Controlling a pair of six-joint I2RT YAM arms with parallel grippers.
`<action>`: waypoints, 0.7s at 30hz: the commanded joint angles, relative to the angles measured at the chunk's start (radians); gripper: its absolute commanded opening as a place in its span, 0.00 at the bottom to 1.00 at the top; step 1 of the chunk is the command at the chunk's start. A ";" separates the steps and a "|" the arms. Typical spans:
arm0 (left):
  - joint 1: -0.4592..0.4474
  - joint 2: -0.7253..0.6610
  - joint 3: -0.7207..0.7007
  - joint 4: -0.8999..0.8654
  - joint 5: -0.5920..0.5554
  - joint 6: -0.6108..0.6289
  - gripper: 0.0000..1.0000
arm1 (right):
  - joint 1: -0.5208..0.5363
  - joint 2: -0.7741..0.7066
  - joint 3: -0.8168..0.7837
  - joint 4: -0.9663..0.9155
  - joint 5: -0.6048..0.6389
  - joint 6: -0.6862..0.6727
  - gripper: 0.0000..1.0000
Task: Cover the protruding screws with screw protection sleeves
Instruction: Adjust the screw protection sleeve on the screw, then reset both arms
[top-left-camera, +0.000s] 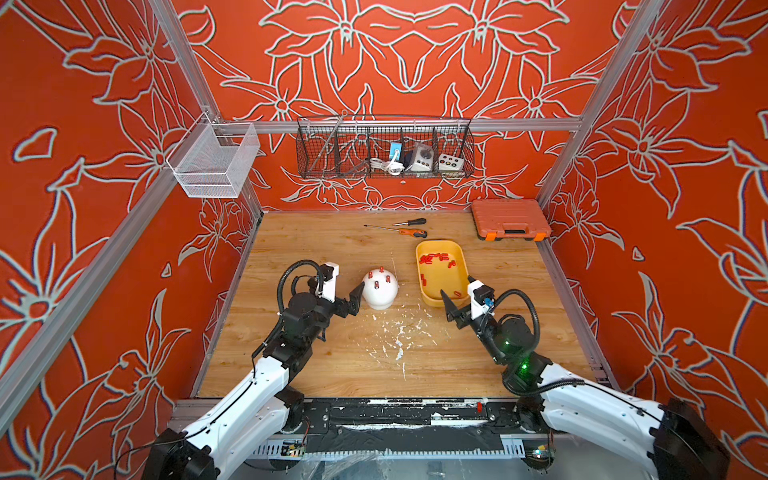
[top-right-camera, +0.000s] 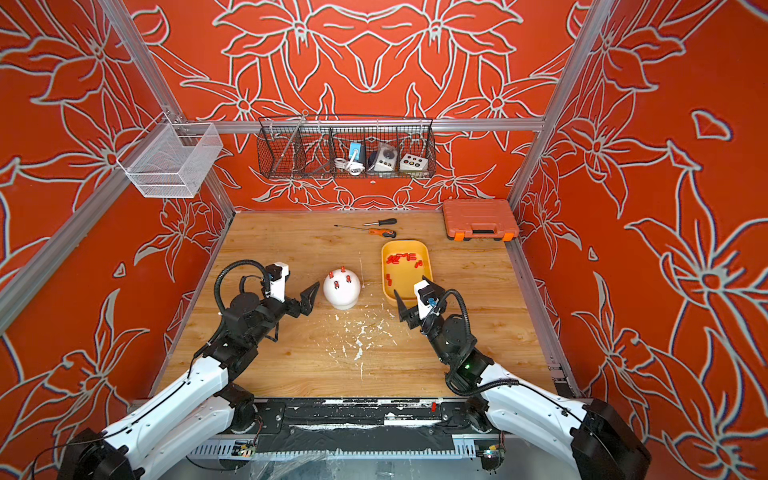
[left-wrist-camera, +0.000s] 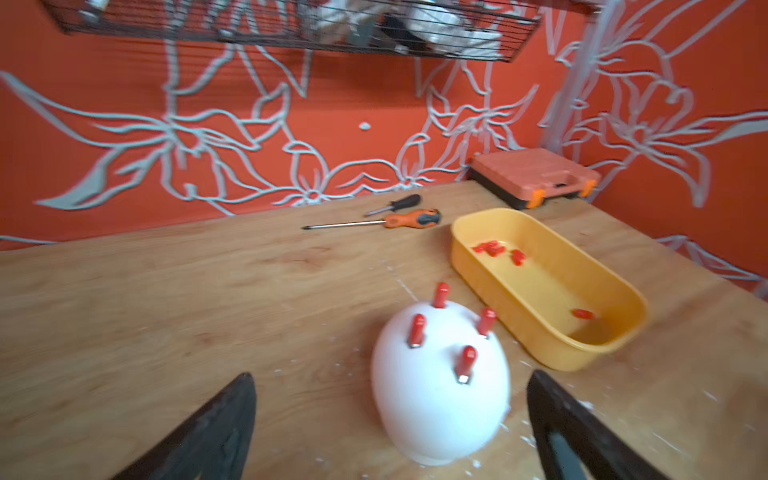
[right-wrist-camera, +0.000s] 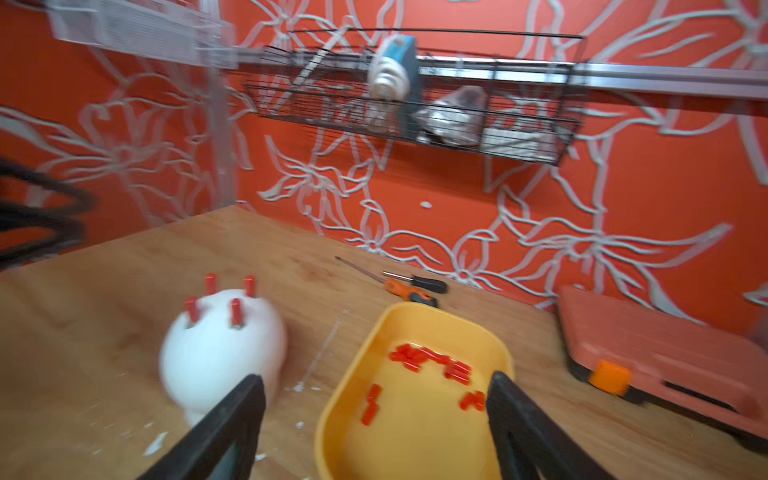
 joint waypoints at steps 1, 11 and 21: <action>0.005 -0.001 -0.020 0.082 -0.345 0.084 1.00 | -0.057 0.076 0.090 -0.016 0.382 -0.094 0.86; 0.244 0.289 -0.109 0.222 -0.323 -0.025 1.00 | -0.366 0.359 0.116 0.042 0.324 -0.112 0.93; 0.297 0.529 -0.118 0.445 -0.088 0.029 1.00 | -0.504 0.508 0.051 0.384 0.081 -0.174 0.91</action>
